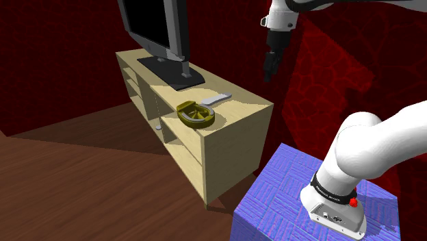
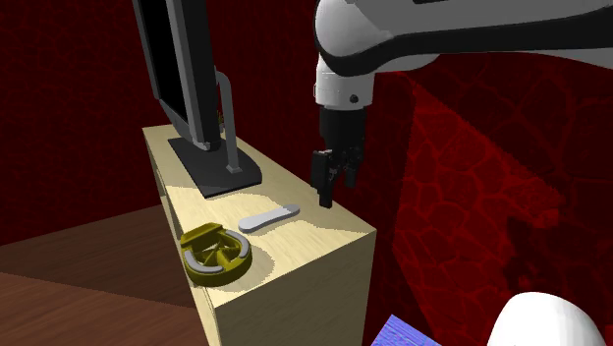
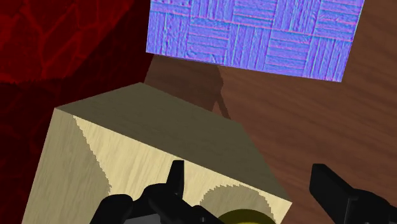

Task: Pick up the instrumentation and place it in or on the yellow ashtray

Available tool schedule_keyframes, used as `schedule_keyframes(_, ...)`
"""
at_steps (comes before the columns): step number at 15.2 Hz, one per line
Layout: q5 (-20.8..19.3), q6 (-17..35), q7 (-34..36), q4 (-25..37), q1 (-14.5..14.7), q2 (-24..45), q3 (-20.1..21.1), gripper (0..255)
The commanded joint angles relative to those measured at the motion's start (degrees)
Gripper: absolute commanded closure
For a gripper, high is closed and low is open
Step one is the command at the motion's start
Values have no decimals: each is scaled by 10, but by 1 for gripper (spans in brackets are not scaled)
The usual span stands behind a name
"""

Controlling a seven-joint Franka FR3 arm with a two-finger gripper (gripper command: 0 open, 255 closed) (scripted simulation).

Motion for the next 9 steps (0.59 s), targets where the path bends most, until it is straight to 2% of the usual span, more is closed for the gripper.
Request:
schedule_keyframes(1,-13,29,-54,-3,8,24,-26,0)
schedule_keyframes(5,-29,83,-158,12,25,89,-77,0)
schedule_keyframes(9,-29,133,-263,42,45,167,-125,0)
